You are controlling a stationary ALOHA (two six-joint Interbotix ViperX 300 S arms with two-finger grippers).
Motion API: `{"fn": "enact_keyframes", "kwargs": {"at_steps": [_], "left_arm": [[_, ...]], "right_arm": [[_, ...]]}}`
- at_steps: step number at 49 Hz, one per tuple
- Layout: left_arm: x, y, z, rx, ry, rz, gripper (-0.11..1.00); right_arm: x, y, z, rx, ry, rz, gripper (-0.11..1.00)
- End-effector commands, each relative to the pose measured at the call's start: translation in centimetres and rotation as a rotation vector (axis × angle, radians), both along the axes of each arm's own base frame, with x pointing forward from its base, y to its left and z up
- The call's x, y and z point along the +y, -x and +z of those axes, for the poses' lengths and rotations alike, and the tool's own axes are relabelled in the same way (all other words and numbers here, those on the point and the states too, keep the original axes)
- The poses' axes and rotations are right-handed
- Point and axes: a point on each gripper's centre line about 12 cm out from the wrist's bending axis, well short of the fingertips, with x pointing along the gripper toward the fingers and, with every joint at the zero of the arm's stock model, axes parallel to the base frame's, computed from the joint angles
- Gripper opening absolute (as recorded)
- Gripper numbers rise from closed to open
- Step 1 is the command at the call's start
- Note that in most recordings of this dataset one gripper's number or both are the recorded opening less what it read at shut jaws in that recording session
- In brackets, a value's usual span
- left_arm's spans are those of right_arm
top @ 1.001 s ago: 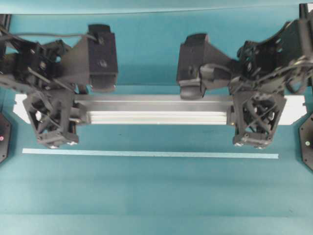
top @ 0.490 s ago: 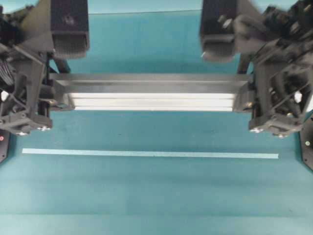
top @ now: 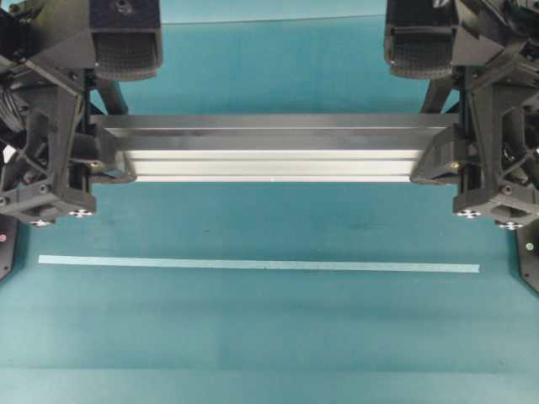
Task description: Lift the metal rail with both hands.
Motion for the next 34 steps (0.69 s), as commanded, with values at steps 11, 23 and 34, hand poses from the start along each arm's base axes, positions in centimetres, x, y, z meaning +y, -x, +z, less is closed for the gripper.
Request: {"fn": "enact_keyframes", "kwargs": {"at_steps": [11,23,34], "left_arm": [[0.3,-0.3,0.9,-0.046,0.002,0.017,0.38],[0.4,-0.5,-0.4,-0.006,-0.001,0.018,0.38],[0.7,-0.9,-5.3,0.138,-0.001,0.029,0.38]], "right_arm": [[0.2,-0.2,0.4,-0.031,-0.021,-0.025,0.39],[0.2,-0.5,-1.4,0.021,-0.014,-0.013,0.39],[0.1,-1.1,-6.5,0.142,0.0,0.019,0.39]]}}
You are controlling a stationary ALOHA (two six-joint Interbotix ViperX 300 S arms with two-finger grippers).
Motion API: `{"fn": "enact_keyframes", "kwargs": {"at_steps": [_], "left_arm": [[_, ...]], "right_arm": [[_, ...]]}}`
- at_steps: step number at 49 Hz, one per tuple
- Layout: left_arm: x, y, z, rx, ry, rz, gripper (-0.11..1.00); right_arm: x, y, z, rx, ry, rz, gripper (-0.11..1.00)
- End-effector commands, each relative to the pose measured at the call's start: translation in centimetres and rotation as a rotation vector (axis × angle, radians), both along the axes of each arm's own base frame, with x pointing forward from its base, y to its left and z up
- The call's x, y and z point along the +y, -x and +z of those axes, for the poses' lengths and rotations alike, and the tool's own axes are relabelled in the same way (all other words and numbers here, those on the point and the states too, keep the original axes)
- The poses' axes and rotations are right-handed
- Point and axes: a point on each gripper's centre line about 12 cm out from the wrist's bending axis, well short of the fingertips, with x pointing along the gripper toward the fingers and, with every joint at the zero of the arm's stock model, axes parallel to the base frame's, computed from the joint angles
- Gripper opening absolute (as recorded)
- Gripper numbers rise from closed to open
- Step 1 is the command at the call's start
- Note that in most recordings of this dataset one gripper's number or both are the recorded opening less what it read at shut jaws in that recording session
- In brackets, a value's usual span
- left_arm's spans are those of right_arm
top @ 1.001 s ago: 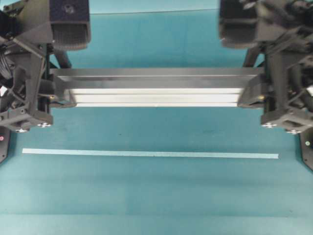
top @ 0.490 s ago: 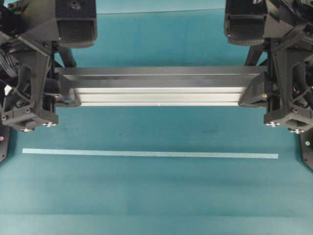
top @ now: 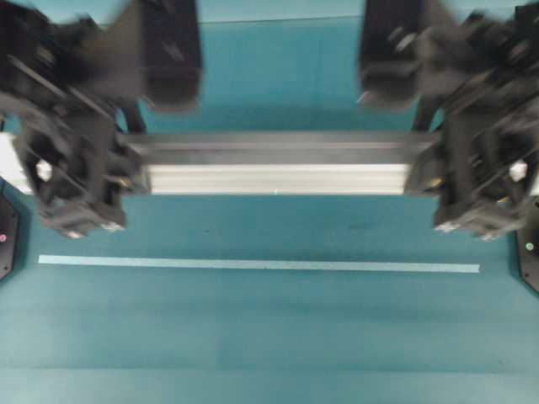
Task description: Lift the metal rail with both hands.
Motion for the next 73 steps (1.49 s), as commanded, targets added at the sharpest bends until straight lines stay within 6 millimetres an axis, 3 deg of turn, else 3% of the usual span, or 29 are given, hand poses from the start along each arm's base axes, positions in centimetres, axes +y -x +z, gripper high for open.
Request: {"fn": "enact_keyframes", "kwargs": {"at_steps": [1,11,23,31,43,51,73], "left_arm": [[0.9,0.0,-1.2,0.013,-0.001,0.035,0.38],[1.3,-0.5,-6.3,0.076,-0.001,0.047,0.38],[1.9,0.4,-13.3,0.107,0.002,0.066,0.38],[1.8,1.0,-16.8,0.115,0.002,0.059,0.38],[1.9,1.3,-19.7,0.094,-0.001,0.051,0.38],[2.1,1.2,-20.5,0.074,0.0,0.056,0.38],[2.0,0.0,-25.3,0.076,0.005,0.058,0.38]], "right_arm": [[0.1,-0.6,-1.9,0.015,0.002,0.013,0.39],[-0.2,-1.1,-7.6,0.074,0.014,0.047,0.39],[-0.3,-1.4,-12.1,0.066,0.042,0.091,0.39],[-0.4,-1.5,-14.9,0.051,0.047,0.102,0.39],[-0.4,-1.0,-18.8,0.046,0.051,0.098,0.39],[-0.5,-0.7,-21.3,0.042,0.05,0.088,0.39],[-0.2,-1.7,-25.2,0.048,0.053,0.1,0.39]]}}
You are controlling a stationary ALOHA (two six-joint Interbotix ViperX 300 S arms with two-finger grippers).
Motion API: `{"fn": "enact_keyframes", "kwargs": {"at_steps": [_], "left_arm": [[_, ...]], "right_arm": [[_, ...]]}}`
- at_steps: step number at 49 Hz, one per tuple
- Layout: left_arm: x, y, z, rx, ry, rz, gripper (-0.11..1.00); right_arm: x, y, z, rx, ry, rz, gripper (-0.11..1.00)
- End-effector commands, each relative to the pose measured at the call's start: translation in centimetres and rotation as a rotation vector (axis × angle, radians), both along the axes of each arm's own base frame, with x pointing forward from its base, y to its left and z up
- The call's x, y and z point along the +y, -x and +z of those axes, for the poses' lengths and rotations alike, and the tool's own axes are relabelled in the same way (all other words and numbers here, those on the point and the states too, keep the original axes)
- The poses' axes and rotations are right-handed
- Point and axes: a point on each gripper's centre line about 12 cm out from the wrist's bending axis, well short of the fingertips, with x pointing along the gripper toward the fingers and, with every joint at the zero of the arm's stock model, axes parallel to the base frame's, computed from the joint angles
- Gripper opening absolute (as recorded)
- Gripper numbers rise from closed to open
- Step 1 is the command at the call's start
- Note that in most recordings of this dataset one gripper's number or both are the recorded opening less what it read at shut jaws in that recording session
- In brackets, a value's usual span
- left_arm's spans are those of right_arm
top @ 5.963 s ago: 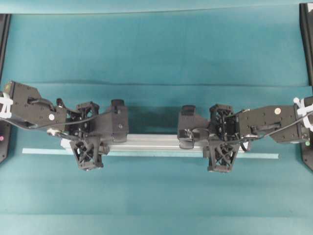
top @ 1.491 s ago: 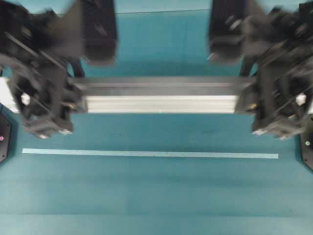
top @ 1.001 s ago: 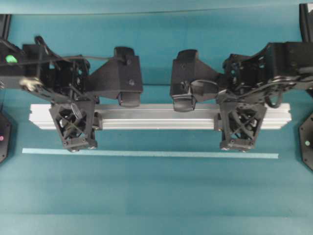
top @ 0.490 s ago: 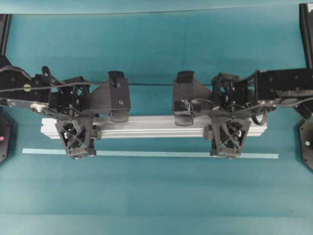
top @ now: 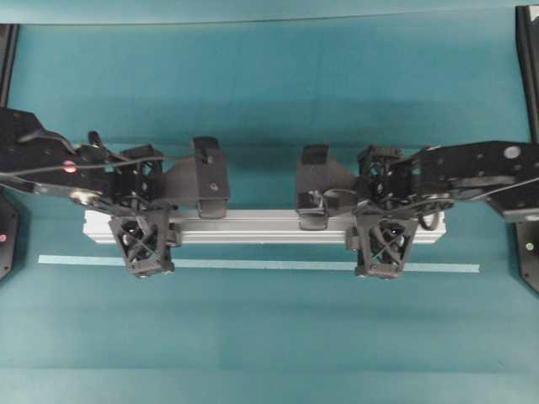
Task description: Lift the metal rail with both hands.
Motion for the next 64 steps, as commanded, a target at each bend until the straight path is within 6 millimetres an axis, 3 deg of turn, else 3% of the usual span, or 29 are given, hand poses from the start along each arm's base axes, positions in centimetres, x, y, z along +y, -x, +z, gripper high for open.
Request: {"fn": "enact_keyframes", "kwargs": {"at_steps": [1,28,64], "left_arm": [[0.8,-0.4,-0.1,-0.021,0.003,0.041,0.38],[0.6,0.0,-3.5,-0.059,0.005,0.035,0.38],[0.6,-0.8,-5.6,-0.085,0.009,0.036,0.38]], "right_arm": [[0.6,-0.4,-0.5,-0.011,-0.003,0.017,0.39],[1.6,0.2,-4.5,0.005,-0.003,0.032,0.39],[2.2,0.5,-7.6,0.034,-0.004,0.046,0.39]]}}
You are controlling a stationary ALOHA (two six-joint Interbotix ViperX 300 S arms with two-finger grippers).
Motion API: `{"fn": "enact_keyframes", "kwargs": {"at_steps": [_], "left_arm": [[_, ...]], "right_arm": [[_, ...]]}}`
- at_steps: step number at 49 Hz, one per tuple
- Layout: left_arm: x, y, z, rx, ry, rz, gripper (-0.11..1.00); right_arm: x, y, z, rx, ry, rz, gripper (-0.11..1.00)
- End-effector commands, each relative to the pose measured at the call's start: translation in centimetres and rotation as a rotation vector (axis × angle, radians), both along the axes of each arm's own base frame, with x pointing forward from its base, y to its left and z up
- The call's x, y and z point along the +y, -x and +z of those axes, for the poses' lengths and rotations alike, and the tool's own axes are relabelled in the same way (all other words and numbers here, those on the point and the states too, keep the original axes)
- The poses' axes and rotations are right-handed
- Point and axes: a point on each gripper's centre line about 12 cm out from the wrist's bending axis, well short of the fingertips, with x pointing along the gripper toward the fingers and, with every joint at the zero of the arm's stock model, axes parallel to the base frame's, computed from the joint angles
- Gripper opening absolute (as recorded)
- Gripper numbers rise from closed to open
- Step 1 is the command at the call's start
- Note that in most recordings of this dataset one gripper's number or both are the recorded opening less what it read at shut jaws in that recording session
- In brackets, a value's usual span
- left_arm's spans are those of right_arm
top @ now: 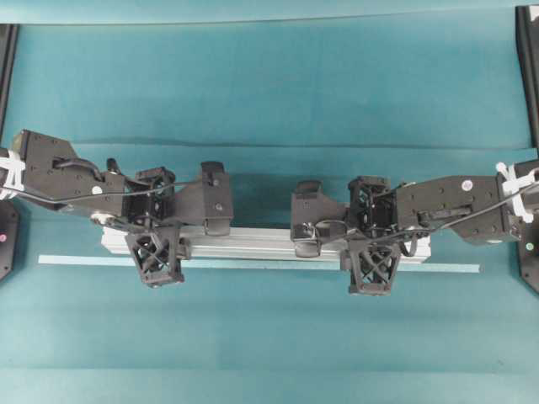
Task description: Lift the metal rail with both hands.
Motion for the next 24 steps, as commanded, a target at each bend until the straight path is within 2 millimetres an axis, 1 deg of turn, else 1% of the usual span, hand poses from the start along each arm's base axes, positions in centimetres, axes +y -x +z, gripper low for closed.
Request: {"fn": "enact_keyframes", "kwargs": {"at_steps": [1,15,24], "left_arm": [[0.7,-0.3,0.5,-0.027,0.013,0.052,0.38],[0.7,-0.4,0.3,-0.033,0.027,0.09,0.38],[0.1,-0.5,0.2,-0.033,0.036,0.096,0.38]], "right_arm": [[1.0,0.4,-0.6,0.019,-0.005,0.023,0.39],[0.6,0.8,-1.0,0.023,-0.004,0.015,0.39],[-0.1,0.7,-1.0,0.018,0.001,0.003,0.39]]}}
